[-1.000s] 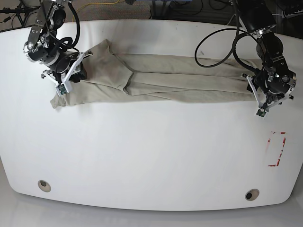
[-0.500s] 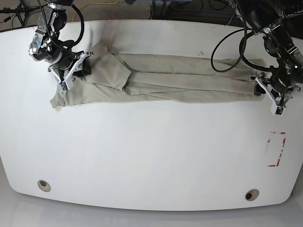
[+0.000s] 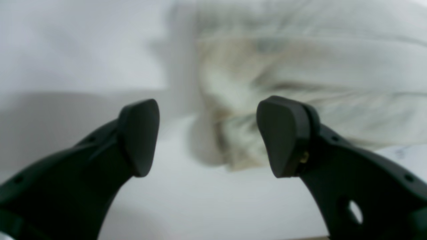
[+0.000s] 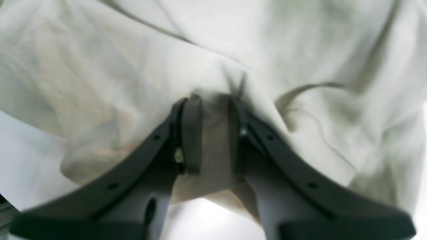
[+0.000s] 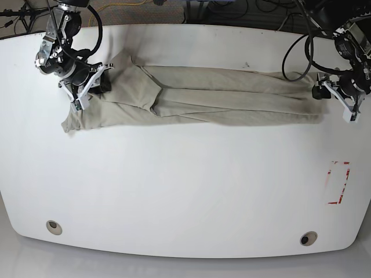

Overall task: Fold the T-shirt properly
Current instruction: 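Grasp the strip's other end with the left gripper, then fold the strip's end with the left gripper toward the right gripper, then press the folded end down with the right gripper and release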

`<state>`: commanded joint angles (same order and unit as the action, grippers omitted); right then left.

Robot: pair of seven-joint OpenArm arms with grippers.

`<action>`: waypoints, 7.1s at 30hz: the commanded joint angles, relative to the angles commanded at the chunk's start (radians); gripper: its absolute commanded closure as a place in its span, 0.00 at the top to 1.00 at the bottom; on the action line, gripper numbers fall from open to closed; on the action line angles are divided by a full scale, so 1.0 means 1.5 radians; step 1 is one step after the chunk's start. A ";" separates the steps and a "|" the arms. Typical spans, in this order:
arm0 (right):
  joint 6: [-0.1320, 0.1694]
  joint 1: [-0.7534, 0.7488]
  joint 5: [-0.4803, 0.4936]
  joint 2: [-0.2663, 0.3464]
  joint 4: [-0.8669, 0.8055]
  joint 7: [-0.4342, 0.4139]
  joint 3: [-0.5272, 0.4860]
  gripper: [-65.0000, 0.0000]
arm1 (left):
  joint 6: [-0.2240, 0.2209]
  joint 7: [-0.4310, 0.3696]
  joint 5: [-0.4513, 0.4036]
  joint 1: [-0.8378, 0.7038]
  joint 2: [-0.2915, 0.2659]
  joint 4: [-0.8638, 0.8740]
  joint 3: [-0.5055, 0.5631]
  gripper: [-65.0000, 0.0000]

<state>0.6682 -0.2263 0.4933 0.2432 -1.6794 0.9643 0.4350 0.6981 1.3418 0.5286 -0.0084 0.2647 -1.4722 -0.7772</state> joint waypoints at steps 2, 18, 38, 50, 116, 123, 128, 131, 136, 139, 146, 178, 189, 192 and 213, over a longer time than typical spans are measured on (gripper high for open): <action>0.000 -0.001 0.000 0.000 0.000 0.000 0.000 0.19 | 0.000 0.000 0.019 0.000 0.012 0.032 0.001 0.72; 0.000 -0.001 0.003 -0.005 -0.001 0.000 0.000 0.19 | 0.000 -0.001 0.108 0.004 0.017 0.078 0.066 0.72; 0.000 -0.001 0.004 -0.005 -0.001 0.000 0.000 0.19 | 0.000 -0.001 0.103 0.006 -0.002 0.079 0.113 0.34; 0.000 0.004 0.004 -0.006 -0.001 0.000 0.000 0.19 | 0.000 -0.001 0.103 0.006 0.001 -0.015 0.137 0.10; 0.000 0.005 0.006 -0.006 -0.001 0.000 -0.001 0.19 | -0.044 0.002 0.028 0.020 -0.238 -0.262 0.509 0.39; 0.000 0.005 0.006 -0.006 -0.001 0.001 -0.001 0.19 | -0.044 0.003 0.098 0.032 -0.250 -0.264 0.533 0.50; 0.000 0.005 0.006 -0.006 -0.001 0.002 -0.001 0.19 | -0.044 0.036 0.147 0.048 -0.251 -0.267 0.543 0.50; 0.000 0.005 0.006 -0.006 -0.001 0.002 -0.001 0.19 | -0.044 0.036 0.173 0.062 -0.248 -0.267 0.539 0.50; 0.000 0.005 0.006 -0.006 -0.001 0.003 -0.001 0.19 | -0.044 0.036 0.171 0.068 -0.220 -0.264 0.468 0.50; 0.000 0.005 0.007 -0.006 -0.002 0.003 -0.001 0.19 | -0.046 0.036 0.168 0.080 -0.202 -0.261 0.423 0.50; 0.000 0.000 0.007 -0.006 -0.069 0.004 -0.001 0.20 | -0.046 0.026 0.064 0.084 -0.148 -0.262 0.412 0.48; -0.001 0.125 0.001 -0.102 -0.138 0.098 -0.184 0.68 | -0.038 -0.210 -0.159 -0.016 0.012 -0.159 0.250 0.38; 0.000 0.219 -0.051 -0.116 -0.009 0.098 -0.289 0.68 | -0.038 -0.210 -0.157 -0.037 0.018 -0.159 0.248 0.38; 0.000 0.223 -0.051 -0.116 0.006 0.097 -0.313 0.68 | -0.038 -0.210 -0.159 -0.037 0.018 -0.155 0.248 0.38; 0.000 0.219 -0.051 -0.116 0.060 0.071 -0.329 0.07 | -0.038 -0.211 -0.161 -0.037 0.015 -0.153 0.249 0.38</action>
<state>0.6682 0.1020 0.4166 0.0698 -1.5888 1.0702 -0.0591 0.6406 1.0257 0.2877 -0.0637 0.2877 -1.7024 -0.4043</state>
